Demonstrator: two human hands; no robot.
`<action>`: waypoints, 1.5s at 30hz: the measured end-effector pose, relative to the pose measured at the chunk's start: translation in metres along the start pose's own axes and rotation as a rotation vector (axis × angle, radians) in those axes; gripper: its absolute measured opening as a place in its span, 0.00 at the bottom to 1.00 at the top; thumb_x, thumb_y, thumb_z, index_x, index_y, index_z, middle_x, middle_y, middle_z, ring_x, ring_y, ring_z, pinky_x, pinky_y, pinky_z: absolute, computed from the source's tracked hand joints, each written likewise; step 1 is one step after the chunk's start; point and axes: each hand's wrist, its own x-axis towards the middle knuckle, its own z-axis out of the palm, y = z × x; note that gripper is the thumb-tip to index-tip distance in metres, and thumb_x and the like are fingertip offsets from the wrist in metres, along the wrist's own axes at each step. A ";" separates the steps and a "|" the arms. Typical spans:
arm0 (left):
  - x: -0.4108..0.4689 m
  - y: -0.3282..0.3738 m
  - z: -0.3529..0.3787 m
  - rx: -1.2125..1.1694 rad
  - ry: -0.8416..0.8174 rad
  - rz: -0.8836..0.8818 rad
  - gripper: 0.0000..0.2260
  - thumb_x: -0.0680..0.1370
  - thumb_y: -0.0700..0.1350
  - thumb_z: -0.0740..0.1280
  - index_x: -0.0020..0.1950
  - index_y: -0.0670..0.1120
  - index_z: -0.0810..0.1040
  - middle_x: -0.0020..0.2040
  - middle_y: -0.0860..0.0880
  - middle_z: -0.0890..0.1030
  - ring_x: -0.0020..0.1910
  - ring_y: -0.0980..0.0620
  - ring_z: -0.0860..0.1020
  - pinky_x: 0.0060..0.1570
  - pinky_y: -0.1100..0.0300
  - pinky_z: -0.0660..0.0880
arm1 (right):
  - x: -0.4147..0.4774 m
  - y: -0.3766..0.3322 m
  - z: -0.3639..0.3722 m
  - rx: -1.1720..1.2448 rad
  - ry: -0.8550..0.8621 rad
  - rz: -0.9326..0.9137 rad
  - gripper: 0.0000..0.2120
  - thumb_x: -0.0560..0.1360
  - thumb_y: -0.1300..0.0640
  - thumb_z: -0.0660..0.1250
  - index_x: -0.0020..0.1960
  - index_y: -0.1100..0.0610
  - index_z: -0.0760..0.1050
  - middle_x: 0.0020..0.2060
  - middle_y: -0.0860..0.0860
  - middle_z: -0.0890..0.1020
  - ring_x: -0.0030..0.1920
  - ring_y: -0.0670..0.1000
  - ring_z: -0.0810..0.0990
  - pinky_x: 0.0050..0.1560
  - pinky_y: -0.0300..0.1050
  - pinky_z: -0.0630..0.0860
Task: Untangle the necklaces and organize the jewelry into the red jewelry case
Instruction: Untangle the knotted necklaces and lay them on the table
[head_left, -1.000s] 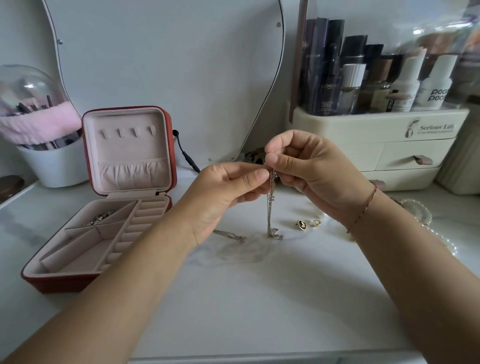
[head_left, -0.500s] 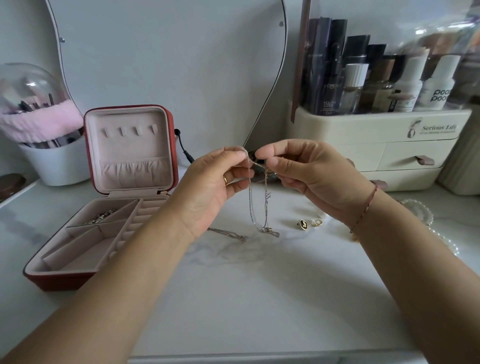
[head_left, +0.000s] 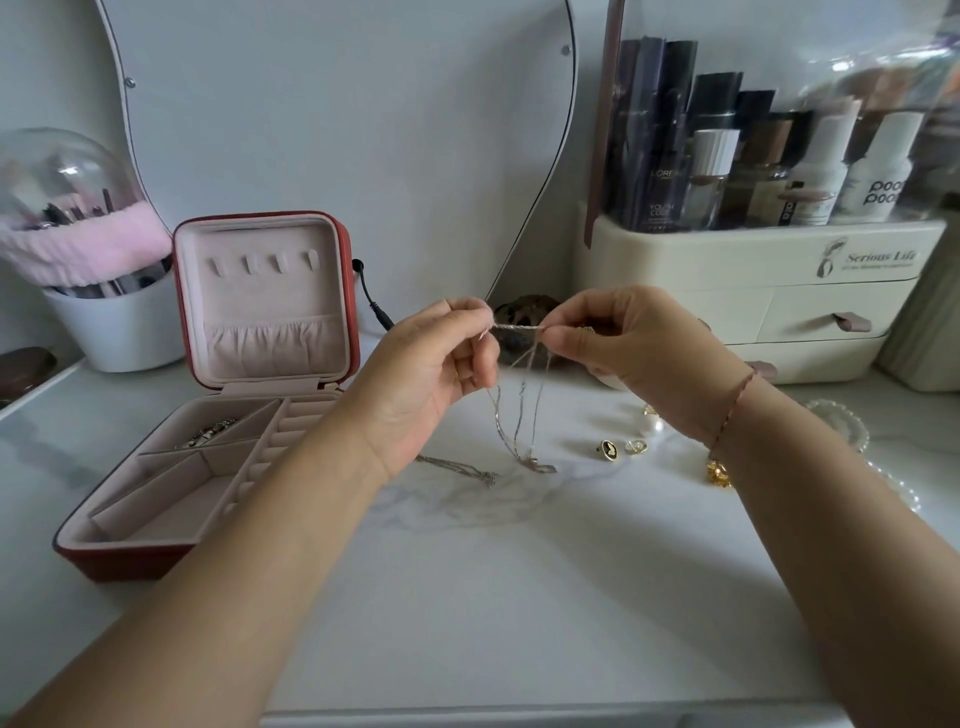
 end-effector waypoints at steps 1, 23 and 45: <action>0.000 0.001 0.000 -0.009 0.006 -0.001 0.05 0.78 0.42 0.62 0.42 0.47 0.72 0.27 0.51 0.73 0.28 0.53 0.71 0.39 0.61 0.71 | 0.001 0.001 -0.001 0.081 0.011 0.016 0.03 0.75 0.60 0.68 0.42 0.59 0.79 0.25 0.45 0.72 0.26 0.43 0.64 0.30 0.35 0.61; 0.008 -0.004 -0.009 -0.059 0.180 0.011 0.08 0.75 0.34 0.66 0.43 0.47 0.75 0.25 0.53 0.67 0.24 0.57 0.68 0.36 0.63 0.76 | 0.005 -0.001 -0.012 0.935 -0.075 0.141 0.04 0.75 0.57 0.60 0.41 0.54 0.68 0.25 0.46 0.69 0.27 0.45 0.69 0.26 0.35 0.66; 0.008 0.002 -0.015 0.200 0.590 0.244 0.10 0.75 0.39 0.70 0.38 0.49 0.72 0.27 0.55 0.65 0.22 0.60 0.61 0.21 0.70 0.58 | 0.006 0.008 -0.009 0.091 0.338 -0.030 0.04 0.76 0.60 0.67 0.42 0.56 0.77 0.28 0.47 0.82 0.31 0.42 0.79 0.34 0.36 0.76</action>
